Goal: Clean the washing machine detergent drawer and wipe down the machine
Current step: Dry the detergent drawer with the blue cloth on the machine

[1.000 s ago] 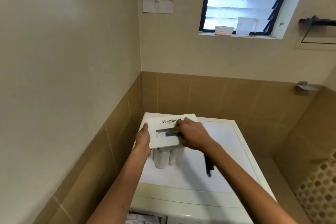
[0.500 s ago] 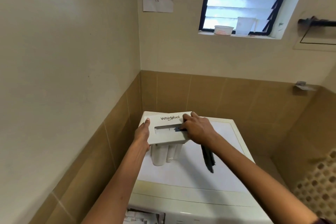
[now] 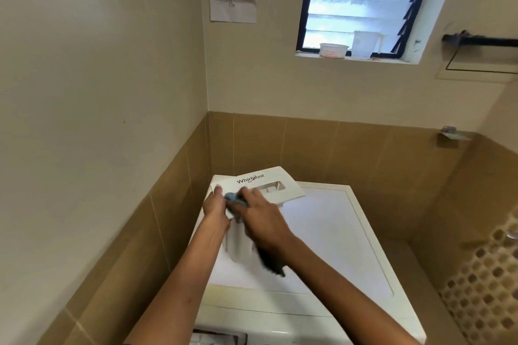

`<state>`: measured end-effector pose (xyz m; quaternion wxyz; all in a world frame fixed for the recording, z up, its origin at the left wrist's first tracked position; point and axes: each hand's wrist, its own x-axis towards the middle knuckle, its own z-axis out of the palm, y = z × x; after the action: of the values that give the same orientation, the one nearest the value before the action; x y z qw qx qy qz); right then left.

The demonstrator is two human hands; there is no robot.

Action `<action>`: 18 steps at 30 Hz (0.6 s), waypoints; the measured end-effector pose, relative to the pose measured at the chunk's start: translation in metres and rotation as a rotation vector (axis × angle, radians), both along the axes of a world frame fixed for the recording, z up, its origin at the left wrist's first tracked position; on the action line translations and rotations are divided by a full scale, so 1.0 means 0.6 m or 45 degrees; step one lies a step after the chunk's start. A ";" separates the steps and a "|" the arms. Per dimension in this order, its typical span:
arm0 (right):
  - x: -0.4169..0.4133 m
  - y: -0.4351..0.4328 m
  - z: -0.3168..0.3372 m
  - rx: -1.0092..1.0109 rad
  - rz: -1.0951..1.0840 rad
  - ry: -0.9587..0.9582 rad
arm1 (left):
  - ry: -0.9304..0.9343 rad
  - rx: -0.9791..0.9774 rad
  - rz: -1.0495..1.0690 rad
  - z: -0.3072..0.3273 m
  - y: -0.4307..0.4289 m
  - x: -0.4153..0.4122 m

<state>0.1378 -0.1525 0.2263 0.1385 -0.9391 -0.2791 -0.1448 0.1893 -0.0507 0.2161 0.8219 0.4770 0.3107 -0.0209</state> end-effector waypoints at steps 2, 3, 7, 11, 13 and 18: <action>-0.005 0.003 -0.011 0.030 0.073 0.057 | 0.002 -0.011 -0.034 0.004 0.005 0.000; -0.006 -0.009 -0.014 0.024 0.122 0.031 | 0.009 -0.009 -0.055 0.005 0.008 0.001; 0.032 -0.086 -0.037 -0.194 0.330 -0.364 | 0.038 0.028 -0.078 0.006 0.017 0.009; 0.069 -0.134 -0.039 -0.111 0.197 -0.505 | 0.060 0.093 -0.045 0.008 0.018 0.015; 0.073 -0.152 -0.038 -0.018 0.161 -0.480 | 0.075 0.113 -0.031 0.006 0.021 0.020; 0.084 -0.218 -0.032 0.287 -0.217 -0.169 | 0.060 0.113 -0.064 0.005 0.026 0.017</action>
<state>0.1882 -0.2834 0.2069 0.2115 -0.9263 -0.1890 -0.2480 0.1998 -0.0351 0.2191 0.7916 0.5199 0.3187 -0.0389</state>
